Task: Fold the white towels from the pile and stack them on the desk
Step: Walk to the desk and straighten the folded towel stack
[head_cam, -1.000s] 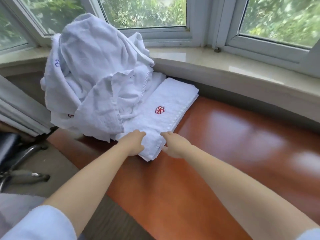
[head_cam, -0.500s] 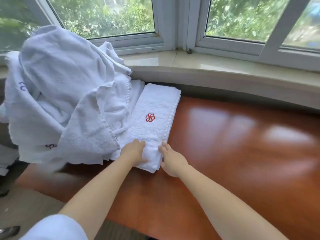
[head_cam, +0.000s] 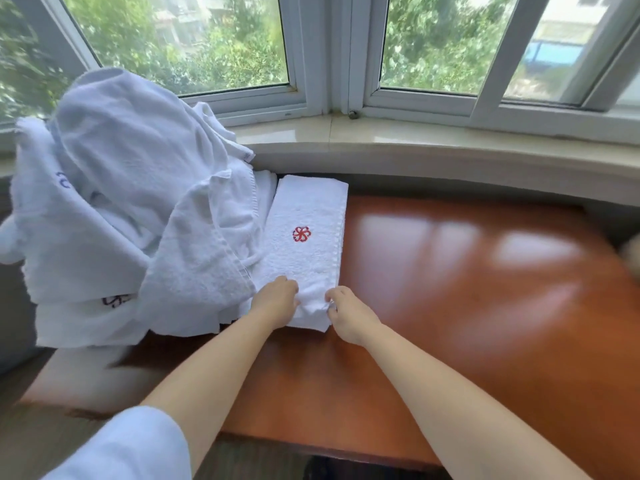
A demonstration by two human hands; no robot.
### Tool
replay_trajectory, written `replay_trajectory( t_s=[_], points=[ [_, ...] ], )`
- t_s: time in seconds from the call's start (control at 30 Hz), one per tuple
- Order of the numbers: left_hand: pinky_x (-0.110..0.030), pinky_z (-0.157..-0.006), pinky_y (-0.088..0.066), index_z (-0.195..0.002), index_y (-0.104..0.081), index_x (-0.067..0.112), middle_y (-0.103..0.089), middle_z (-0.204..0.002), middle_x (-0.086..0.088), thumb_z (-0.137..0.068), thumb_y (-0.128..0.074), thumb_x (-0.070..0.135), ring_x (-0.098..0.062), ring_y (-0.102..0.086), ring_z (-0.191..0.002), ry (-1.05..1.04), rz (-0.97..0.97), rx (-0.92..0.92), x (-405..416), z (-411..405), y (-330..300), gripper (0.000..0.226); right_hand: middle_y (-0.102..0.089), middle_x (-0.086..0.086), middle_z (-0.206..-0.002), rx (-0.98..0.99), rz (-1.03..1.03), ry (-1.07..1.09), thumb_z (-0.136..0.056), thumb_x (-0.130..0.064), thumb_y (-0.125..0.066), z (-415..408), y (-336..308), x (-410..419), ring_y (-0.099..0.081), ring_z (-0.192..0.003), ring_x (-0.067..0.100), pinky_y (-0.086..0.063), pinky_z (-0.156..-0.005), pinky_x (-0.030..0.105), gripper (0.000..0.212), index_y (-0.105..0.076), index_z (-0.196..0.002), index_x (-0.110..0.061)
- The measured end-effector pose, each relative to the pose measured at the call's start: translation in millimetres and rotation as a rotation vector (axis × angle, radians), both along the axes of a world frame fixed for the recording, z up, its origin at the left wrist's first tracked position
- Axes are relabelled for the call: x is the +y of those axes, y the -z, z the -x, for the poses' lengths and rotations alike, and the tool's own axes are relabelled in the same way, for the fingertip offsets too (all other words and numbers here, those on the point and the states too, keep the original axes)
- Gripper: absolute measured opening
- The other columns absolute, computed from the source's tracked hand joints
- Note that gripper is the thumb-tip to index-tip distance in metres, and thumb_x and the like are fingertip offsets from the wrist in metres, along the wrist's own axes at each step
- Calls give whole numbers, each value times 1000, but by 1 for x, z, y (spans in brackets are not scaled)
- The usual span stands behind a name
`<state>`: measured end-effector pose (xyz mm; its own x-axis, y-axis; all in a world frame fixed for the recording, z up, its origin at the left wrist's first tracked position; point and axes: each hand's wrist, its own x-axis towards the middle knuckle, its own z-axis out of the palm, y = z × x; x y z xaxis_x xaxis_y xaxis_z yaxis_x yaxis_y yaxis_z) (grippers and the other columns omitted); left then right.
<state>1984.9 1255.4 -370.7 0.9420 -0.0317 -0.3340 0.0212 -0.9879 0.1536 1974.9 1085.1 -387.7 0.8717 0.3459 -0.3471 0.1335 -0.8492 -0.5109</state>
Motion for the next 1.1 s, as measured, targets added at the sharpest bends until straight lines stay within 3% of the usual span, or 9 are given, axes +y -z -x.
replay_trajectory(
  t_s=[0.27,0.47,0.57,0.63,0.77,0.87,0.93,1.03,1.1],
  points=[
    [-37,-93,-43,-129,-52,21,-48,-134,-2,-94,-47,18,-25,-46,-124,36,-58,-118,27,-6,-53,36,-37,8,-138,-135,299,12,-89,-7,-38,-9,-44,32,-44,-121,29,-37,-96,38,48,-41,-136,-17],
    [-33,-94,-37,-114,-62,15,-50,-127,-5,-85,-50,6,-26,-42,-120,-106,-305,-444,68,-5,-85,32,-36,8,-139,-188,264,-48,-89,-5,-35,-19,-68,62,-43,-120,30,-39,-96,39,50,-39,-137,-14],
    [-37,-106,-30,-116,-57,20,-31,-142,-8,-82,-55,7,-29,-29,-131,-230,-363,-535,86,4,-90,36,-31,9,-144,-174,219,-87,-90,-5,-36,-20,-75,79,-42,-122,31,-38,-98,41,51,-37,-140,-14],
    [-38,-101,-37,-127,-45,21,-23,-144,-10,-81,-57,2,-32,-31,-128,-318,-278,-578,95,7,-90,51,-30,9,-145,-191,182,-112,-92,-8,-38,-19,-79,91,-42,-122,31,-39,-97,40,50,-36,-141,-15],
    [-40,-86,-48,-146,-27,20,-53,-120,-12,-84,-49,-2,-34,-53,-110,-453,135,-519,102,2,-102,69,-31,7,-145,-227,52,-115,-95,-14,-42,-22,-90,109,-45,-122,29,-42,-95,40,49,-33,-143,-17],
    [-33,-89,-48,-139,-45,15,-61,-120,-11,-83,-49,2,-28,-57,-110,-401,356,-380,102,0,-107,57,-40,9,-139,-209,-140,-33,-93,-15,-45,-24,-101,121,-52,-112,29,-48,-84,40,50,-33,-141,-20],
    [-24,-74,-49,-135,-50,12,-58,-124,-14,-83,-51,0,-24,-57,-103,-399,530,-201,99,7,-104,53,-45,12,-133,-146,-291,65,-89,-11,-47,-24,-105,128,-56,-104,31,-51,-81,42,57,-30,-142,-21],
    [-17,-57,-43,-143,-39,13,-51,-129,-15,-80,-53,-6,-19,-53,-99,-367,604,-12,101,23,-95,67,-46,11,-133,-15,-330,139,-84,-16,-54,-19,-107,132,-53,-112,32,-49,-92,43,80,-11,-151,-30],
    [-19,-58,-45,-145,-34,15,-52,-124,-14,-79,-54,-6,-20,-55,-96,-346,592,-16,107,32,-88,73,-45,11,-138,43,-263,115,-84,-19,-59,-14,-105,133,-51,-119,29,-47,-96,40,78,-18,-151,-23]
  ],
)
